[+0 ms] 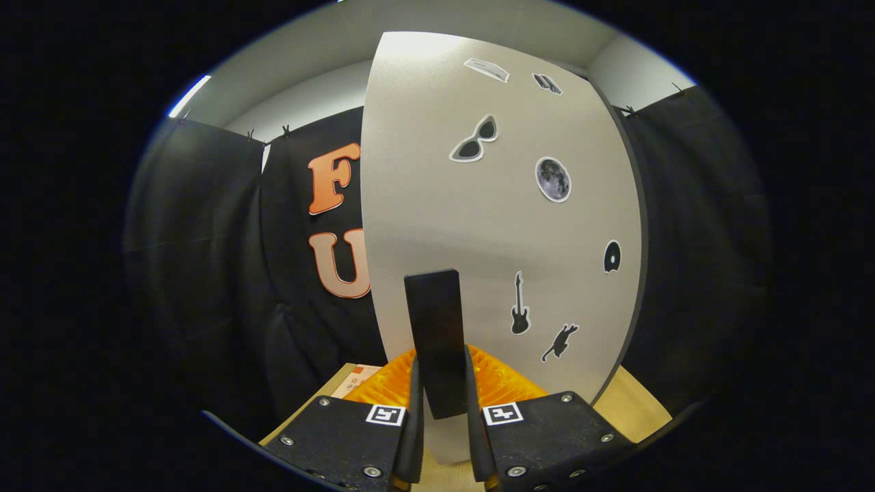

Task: Open the shoe cabinet door, grab the shoes and put them into the shoe cabinet, then close the shoe cabinet door.

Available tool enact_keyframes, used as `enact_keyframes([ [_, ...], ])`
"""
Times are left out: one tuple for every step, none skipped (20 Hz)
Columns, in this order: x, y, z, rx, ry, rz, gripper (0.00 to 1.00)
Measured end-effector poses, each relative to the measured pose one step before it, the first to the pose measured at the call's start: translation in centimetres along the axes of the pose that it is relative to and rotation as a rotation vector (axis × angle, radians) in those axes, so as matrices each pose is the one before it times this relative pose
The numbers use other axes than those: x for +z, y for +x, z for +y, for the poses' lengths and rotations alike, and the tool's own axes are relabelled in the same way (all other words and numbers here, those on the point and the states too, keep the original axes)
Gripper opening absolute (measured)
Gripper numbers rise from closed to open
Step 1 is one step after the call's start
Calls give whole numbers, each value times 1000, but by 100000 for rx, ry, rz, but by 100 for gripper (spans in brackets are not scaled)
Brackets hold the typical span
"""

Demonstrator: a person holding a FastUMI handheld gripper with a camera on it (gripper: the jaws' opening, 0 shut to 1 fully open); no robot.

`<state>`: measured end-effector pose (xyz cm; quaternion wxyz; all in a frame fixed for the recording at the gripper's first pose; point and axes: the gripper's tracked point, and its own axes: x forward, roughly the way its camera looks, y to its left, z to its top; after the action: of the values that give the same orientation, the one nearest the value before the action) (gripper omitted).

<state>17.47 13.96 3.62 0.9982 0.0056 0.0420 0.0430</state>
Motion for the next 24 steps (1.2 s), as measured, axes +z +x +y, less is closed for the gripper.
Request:
enact_keyframes([
  [-62, -489, -310, -189, -490, 335, 27],
  [-23, -557, -257, -101, 9, -321, 27],
  [-24, -473, -340, -44, 231, -166, 27],
  [-56, -440, -375, -37, 502, -274, 27],
  [18, -348, -322, -229, 335, 77, 27],
  [14, -458, -337, -195, -63, -186, 27],
  [-37, -425, -267, -207, -208, 511, 27],
  [-36, -383, -293, -378, -261, -113, 27],
  [-41, -442, -371, -602, -114, 153, 27],
  [-7, -277, -378, -560, -354, -23, 27],
  [19, -445, -447, -644, -77, -152, 27],
  [-36, -390, -447, -584, -12, -114, 27],
  [7, -398, -522, -770, 372, 106, 27],
  [12, -272, -461, -913, 341, 130, 27],
  [14, -379, -584, -1104, -73, -154, 27],
  [32, -287, -621, -1309, -165, -189, 27],
  [10, -267, -653, -1479, 12, -72, 27],
  [-12, -419, -557, -1494, 442, 40, 27],
  [93, -250, -523, -1167, 381, -31, 27],
  [8, -229, -564, -1305, 497, -460, 26],
  [13, -72, -571, -1014, -355, -196, 27],
  [-25, 13, -648, -1203, -42, -226, 26],
  [-6, -99, -583, -1120, -358, 104, 26],
  [12, -186, -594, -1049, -76, -60, 27],
])
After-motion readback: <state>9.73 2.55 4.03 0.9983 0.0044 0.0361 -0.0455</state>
